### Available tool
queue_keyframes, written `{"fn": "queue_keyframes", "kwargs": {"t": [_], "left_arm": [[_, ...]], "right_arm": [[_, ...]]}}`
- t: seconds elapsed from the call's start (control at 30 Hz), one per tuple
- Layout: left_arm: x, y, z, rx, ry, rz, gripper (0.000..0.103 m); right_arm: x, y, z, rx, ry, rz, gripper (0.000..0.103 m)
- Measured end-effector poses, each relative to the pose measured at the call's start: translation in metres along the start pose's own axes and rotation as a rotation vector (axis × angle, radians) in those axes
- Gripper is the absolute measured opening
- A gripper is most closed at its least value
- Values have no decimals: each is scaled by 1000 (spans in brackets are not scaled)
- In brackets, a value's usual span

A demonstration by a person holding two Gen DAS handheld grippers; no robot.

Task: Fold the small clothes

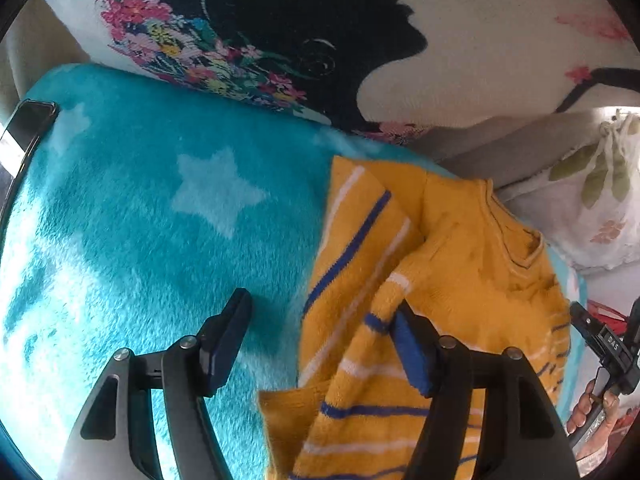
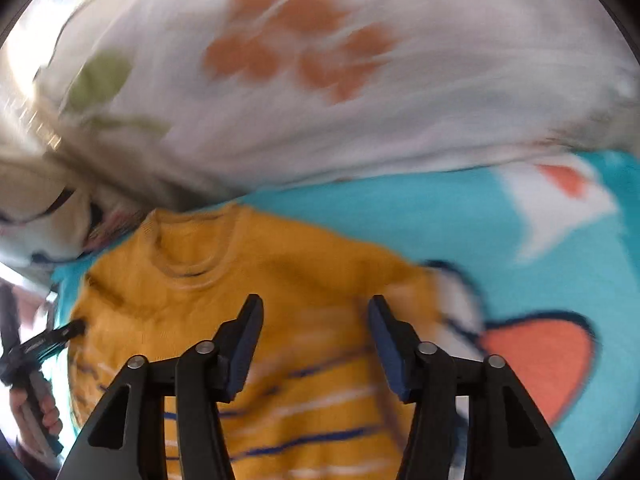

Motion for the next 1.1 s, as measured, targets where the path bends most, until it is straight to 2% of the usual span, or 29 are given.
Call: {"fn": "queue_keyframes", "kwargs": {"t": [0.1,0.2,0.3,0.4,0.47,0.5,0.53,0.6,0.73,0.77,0.83,0.87,0.9,0.93,1.0,1.1], "left_arm": [[-4,-25,-8,21,15,-16,68],[-6,-53,-20,32,-11,-50,68],[-15,-79,-34,44,-43,-43,68],[-23,-102,-53,51,-87,-28,68],[-25,-113,-66,49,-123,-19,68],[-26,-117,-73,48,-139,-15,68],[-26,-122,-79,48,-151,-11,68],[-23,-128,-90,61,-162,5,68],[-27,-149,-108,100,-164,64,68],[-28,-151,-113,106,-176,78,68],[-32,-163,-122,114,-195,91,68],[-34,-169,-126,122,-199,102,68],[-36,-176,-131,131,-199,116,68],[-37,-181,-135,140,-195,133,68],[-38,-189,-145,148,-190,166,69],[-39,-197,-161,142,-194,191,69]], "right_arm": [[14,-28,-9,-7,60,47,61],[26,-63,-45,-43,84,90,64],[41,-89,-88,-90,113,120,64],[35,-85,-121,-127,105,136,64],[26,-71,-143,-165,103,157,35],[22,-70,-148,-165,93,179,13],[17,-71,-151,-186,84,220,12],[21,-79,-148,-175,38,218,10],[52,-89,-130,-157,-61,98,9],[58,-85,-124,-151,-96,44,5],[70,-81,-120,-132,-182,-105,7],[72,-80,-119,-131,-165,-92,7],[73,-84,-119,-132,-86,-12,12],[75,-88,-119,-123,-41,31,25],[82,-98,-118,-79,-14,34,41],[85,-105,-120,-44,-26,46,41]]}}
Point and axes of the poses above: each gripper's, at about its wrist camera, not at the fingertips, and y roughly the way its jaws point, x to its right, z to its top, the point moved 7 cm from there along y, roughly the way its jaws point, and after that the axes turned 13 degrees about x, right-handed, at the moved point
